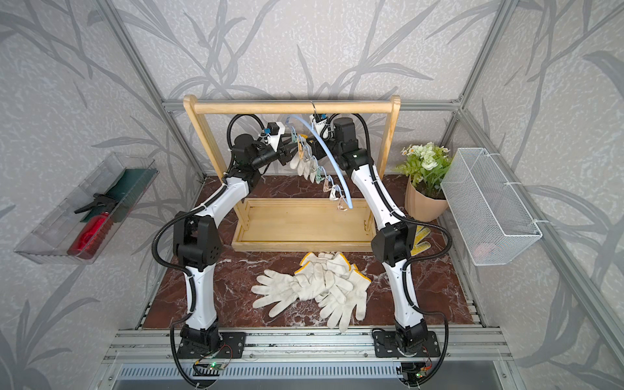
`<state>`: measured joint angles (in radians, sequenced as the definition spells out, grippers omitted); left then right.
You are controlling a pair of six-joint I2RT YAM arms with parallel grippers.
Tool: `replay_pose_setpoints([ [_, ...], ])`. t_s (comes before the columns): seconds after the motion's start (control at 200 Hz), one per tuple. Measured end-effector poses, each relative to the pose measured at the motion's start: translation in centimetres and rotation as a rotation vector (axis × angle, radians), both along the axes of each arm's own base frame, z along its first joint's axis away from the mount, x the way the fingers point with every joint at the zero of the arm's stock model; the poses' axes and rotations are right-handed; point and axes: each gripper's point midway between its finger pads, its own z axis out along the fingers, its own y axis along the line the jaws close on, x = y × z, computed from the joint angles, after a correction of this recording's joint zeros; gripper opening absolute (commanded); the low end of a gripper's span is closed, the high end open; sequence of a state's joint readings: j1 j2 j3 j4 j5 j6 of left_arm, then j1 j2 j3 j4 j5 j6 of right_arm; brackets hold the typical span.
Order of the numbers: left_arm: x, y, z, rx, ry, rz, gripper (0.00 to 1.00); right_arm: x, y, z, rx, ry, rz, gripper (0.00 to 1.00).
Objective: Clip the gloves onto a hanger to dry
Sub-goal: Open the clamp at the hanger.
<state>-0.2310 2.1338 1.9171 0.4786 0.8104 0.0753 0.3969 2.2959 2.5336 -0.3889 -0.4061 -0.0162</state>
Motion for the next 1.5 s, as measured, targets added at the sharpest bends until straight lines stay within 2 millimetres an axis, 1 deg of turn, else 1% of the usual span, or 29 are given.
replay_pose_setpoints([
  [0.175,-0.3,0.3,0.6,-0.001,-0.010,0.001,0.50,0.0,0.1,0.0,0.002,-0.001,0.005,0.00],
  [0.31,-0.3,0.6,0.6,-0.001,-0.009,0.005,0.49,-0.1,0.1,0.1,0.003,-0.002,0.006,0.00],
  [0.435,-0.2,0.6,0.3,0.001,0.000,0.007,0.45,0.0,0.1,0.2,0.005,-0.007,0.007,0.00],
  [0.59,-0.2,0.6,0.0,0.003,0.013,0.006,0.44,-0.1,0.2,0.5,0.011,-0.017,0.014,0.00],
  [0.725,-0.1,0.6,-0.2,0.001,0.026,0.006,0.38,-0.1,0.2,0.5,0.013,-0.020,0.015,0.00],
  [1.075,-0.1,0.7,-0.2,0.001,0.030,0.010,0.33,-0.1,0.3,0.5,0.015,-0.019,0.021,0.00],
  [1.225,0.0,0.7,-0.2,-0.010,0.045,0.010,0.30,-0.1,0.3,0.0,0.010,-0.009,0.021,0.00],
  [1.5,0.1,0.9,-0.2,-0.030,0.069,0.015,0.16,0.1,0.5,-1.9,-0.005,0.030,0.026,0.00],
])
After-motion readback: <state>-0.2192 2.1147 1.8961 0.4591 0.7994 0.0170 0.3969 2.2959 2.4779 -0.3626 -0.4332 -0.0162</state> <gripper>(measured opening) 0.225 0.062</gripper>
